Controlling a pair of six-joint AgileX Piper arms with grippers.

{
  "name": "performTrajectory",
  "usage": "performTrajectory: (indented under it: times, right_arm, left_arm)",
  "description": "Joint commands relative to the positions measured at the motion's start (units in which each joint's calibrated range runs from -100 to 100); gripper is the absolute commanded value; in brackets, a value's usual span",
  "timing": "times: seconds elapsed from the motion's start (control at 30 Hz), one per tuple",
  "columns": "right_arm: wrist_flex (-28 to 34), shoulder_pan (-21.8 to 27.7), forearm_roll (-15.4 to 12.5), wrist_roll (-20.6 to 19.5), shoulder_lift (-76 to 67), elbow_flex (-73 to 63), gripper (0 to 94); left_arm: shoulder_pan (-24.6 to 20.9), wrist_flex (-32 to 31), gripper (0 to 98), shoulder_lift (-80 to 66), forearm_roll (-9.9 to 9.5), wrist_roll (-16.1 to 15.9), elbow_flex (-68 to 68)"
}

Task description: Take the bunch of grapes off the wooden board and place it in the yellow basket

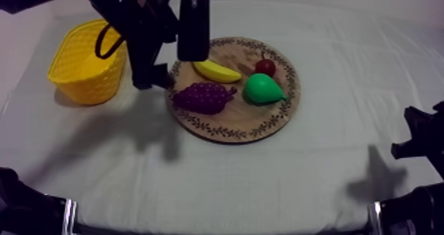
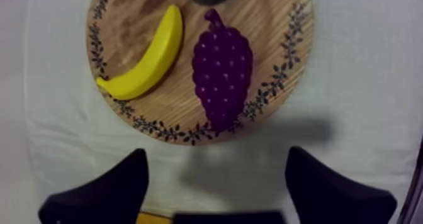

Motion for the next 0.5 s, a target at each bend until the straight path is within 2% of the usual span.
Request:
performTrajectory:
  times: [0.0,0.47]
  right_arm:
    - [-0.02,0.01,-0.01,0.01,0.02,-0.01,0.3]
    - [-0.02,0.01,-0.01,0.01,0.02,-0.01,0.3]
  left_arm:
    - [-0.12,-0.17,91.8,-0.07,0.09,0.04,0.43]
    - [-0.1,-3.6,94.8,1.2,-0.03,0.92,3.69]
